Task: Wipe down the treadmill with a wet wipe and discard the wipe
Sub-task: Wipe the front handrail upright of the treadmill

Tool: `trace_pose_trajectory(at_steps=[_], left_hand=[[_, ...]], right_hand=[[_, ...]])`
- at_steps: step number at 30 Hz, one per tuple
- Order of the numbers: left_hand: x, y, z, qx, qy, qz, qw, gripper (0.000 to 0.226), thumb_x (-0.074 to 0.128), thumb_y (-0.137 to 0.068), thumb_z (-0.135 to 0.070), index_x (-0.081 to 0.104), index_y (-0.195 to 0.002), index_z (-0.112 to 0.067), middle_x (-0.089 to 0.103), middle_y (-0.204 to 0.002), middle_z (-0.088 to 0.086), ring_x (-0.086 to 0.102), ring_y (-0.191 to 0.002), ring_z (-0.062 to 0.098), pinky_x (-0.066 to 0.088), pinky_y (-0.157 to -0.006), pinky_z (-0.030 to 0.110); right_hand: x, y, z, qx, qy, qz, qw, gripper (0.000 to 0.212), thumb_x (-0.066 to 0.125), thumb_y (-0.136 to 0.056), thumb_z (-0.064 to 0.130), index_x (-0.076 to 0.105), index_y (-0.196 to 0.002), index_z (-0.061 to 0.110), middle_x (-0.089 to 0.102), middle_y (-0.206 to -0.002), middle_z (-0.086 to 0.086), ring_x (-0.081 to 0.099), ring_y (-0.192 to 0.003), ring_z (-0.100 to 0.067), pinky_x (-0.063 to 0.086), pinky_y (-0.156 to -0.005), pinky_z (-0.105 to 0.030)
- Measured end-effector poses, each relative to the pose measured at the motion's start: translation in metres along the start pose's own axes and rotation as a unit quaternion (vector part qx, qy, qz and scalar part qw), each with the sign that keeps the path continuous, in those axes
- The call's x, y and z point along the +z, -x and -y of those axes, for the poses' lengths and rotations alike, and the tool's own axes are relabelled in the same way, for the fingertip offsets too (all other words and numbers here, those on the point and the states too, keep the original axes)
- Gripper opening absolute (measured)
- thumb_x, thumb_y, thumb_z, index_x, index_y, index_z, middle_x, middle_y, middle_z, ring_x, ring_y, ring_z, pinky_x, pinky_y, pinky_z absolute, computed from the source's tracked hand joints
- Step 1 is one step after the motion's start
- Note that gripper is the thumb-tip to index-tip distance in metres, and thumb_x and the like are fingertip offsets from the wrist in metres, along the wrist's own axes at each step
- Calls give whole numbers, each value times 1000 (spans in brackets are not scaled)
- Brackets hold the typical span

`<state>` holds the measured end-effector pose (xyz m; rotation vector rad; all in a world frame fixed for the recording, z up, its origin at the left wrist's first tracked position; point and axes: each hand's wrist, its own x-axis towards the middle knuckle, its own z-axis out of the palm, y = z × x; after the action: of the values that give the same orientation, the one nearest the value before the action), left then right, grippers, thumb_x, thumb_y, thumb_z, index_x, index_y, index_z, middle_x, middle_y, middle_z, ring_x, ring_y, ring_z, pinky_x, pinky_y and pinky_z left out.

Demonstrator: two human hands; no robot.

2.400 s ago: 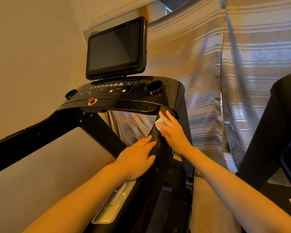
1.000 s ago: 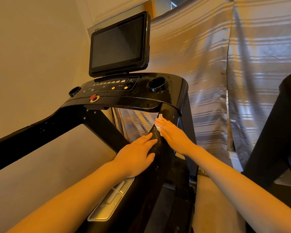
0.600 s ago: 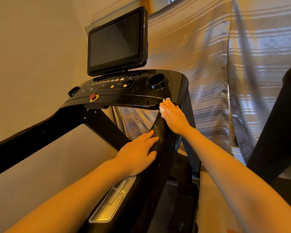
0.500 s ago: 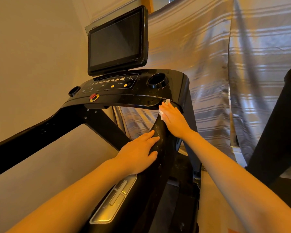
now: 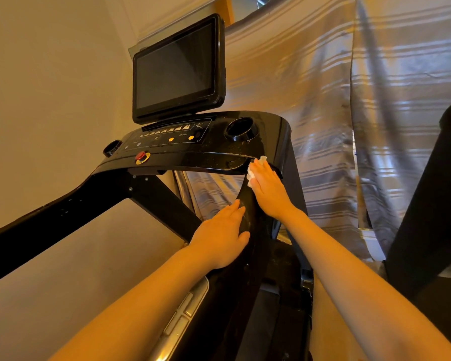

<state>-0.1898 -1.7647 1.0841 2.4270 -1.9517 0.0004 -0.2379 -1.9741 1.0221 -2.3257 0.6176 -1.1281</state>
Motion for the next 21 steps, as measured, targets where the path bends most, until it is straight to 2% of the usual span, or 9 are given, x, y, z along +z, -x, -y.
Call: trace_pose_trajectory(at_steps=[4, 6, 9, 11, 15, 18, 21], left_hand=[[0, 0, 0, -2, -2, -7, 1000, 63, 39, -103, -40, 11, -157, -21, 3, -165, -3, 11, -150, 16, 24, -120, 37], [0, 0, -1, 0, -10, -7, 1000, 63, 39, -104, -40, 11, -157, -21, 2, -165, -3, 11, -150, 16, 24, -120, 37], [0, -1, -1, -1, -12, -8, 1000, 63, 38, -104, -40, 11, -157, -21, 2, -165, -3, 12, -150, 16, 25, -119, 37], [1, 0, -1, -2, -9, -9, 1000, 63, 39, -104, -39, 11, -157, -21, 2, -165, -3, 13, -150, 17, 26, -119, 38], [2, -1, 0, -1, -4, -11, 1000, 64, 39, -103, -39, 11, -157, -21, 2, -165, -4, 13, -150, 17, 26, -118, 38], [1, -1, 0, 0, 3, -11, 1000, 64, 40, -103, -39, 12, -157, -21, 3, -165, -4, 14, -149, 16, 27, -118, 37], [1, -1, -1, 1, 3, -12, 1000, 64, 41, -103, -38, 12, -157, -21, 3, -165, -4, 15, -149, 16, 27, -118, 36]], right_hand=[[7, 34, -4, -18, -49, 14, 999, 60, 25, -101, 39, 21, -156, 15, 13, -164, -1, 0, -147, -5, -3, -122, -32], [2, 29, -8, -21, -13, 27, 999, 61, 22, -100, 40, 21, -156, 17, 11, -165, -1, 1, -149, -9, -5, -119, -29], [-6, 4, -6, -14, 51, 22, 998, 55, 25, -105, 35, 23, -156, 15, 13, -165, -7, 9, -152, -24, 6, -122, -45], [-8, -11, -4, 0, 60, 15, 998, 49, 30, -107, 28, 25, -154, 14, 16, -164, -9, 13, -151, -28, 11, -121, -49], [-8, -4, 7, -20, 49, 11, 999, 50, 28, -106, 29, 30, -153, 12, 20, -163, -10, 14, -151, -27, 11, -122, -44], [-9, 18, 12, -66, 24, 50, 996, 58, 21, -100, 35, 28, -153, 13, 18, -163, -7, 7, -152, -22, -1, -118, -33], [-9, 14, 6, -55, 22, 52, 997, 54, 25, -105, 34, 23, -155, 16, 13, -164, -4, 2, -152, -20, -2, -120, -37]])
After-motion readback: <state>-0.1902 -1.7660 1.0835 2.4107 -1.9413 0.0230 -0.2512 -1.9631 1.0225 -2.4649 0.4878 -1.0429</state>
